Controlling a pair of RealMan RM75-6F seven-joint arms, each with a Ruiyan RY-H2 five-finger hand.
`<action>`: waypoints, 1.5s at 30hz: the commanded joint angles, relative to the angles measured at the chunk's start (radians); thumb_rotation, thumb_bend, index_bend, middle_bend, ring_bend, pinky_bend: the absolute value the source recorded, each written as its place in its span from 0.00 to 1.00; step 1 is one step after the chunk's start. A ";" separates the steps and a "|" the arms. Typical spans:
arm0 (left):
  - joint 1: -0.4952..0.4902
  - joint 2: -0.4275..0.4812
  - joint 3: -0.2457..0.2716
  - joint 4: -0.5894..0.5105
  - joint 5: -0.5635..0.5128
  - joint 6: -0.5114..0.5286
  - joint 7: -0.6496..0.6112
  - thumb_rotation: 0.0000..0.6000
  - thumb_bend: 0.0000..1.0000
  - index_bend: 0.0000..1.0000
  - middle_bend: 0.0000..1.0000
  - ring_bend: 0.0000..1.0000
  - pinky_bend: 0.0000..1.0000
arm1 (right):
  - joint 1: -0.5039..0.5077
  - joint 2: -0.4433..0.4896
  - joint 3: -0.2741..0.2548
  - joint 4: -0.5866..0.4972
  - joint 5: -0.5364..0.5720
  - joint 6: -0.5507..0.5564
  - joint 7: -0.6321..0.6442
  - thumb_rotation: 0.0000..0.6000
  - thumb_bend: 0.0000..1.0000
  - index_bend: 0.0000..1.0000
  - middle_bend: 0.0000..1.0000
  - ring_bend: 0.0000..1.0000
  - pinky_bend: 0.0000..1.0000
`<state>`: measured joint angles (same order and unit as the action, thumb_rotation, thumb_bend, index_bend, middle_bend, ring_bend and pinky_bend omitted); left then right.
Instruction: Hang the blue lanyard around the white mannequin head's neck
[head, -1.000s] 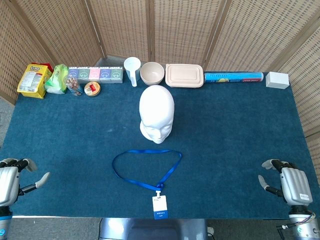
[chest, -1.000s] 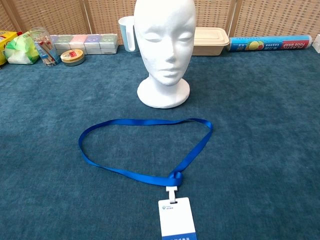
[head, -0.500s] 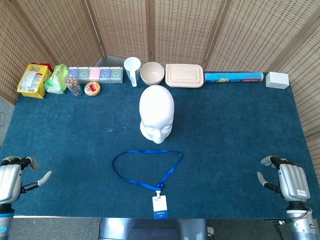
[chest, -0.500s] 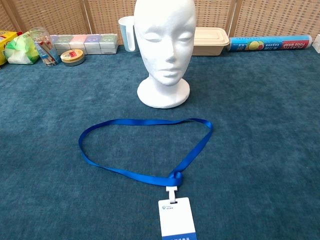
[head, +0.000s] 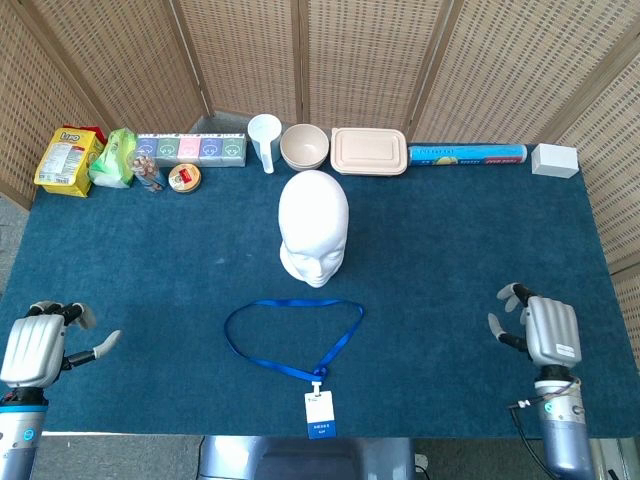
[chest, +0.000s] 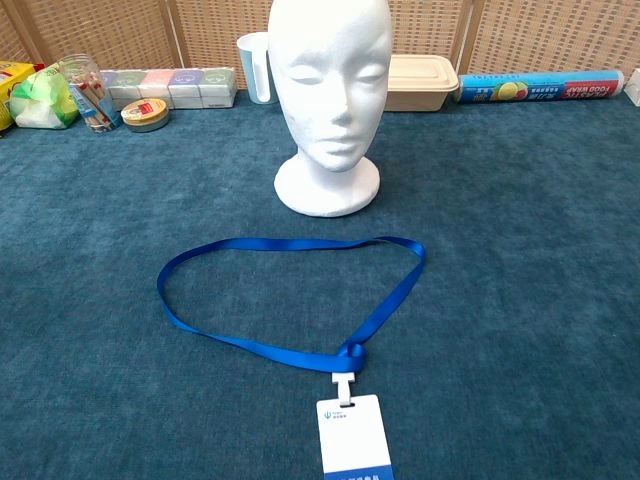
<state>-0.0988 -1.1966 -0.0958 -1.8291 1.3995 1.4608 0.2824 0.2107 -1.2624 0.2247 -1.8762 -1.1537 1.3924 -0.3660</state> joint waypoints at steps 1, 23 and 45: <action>-0.012 -0.008 -0.009 0.015 -0.013 -0.013 -0.001 0.32 0.16 0.56 0.58 0.50 0.31 | 0.039 -0.049 0.021 0.011 0.042 -0.004 -0.073 0.82 0.38 0.42 0.60 0.75 0.84; -0.106 -0.010 -0.063 0.076 -0.040 -0.081 -0.016 0.32 0.16 0.56 0.58 0.50 0.31 | 0.191 -0.278 0.028 0.006 0.175 -0.021 -0.290 0.82 0.36 0.42 0.77 0.99 1.00; -0.162 -0.021 -0.059 0.090 -0.050 -0.127 -0.017 0.32 0.16 0.56 0.58 0.50 0.31 | 0.333 -0.481 0.022 0.088 0.288 -0.061 -0.440 0.83 0.32 0.42 0.81 1.00 1.00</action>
<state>-0.2601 -1.2176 -0.1548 -1.7393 1.3497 1.3346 0.2661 0.5375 -1.7371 0.2449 -1.7940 -0.8721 1.3333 -0.8007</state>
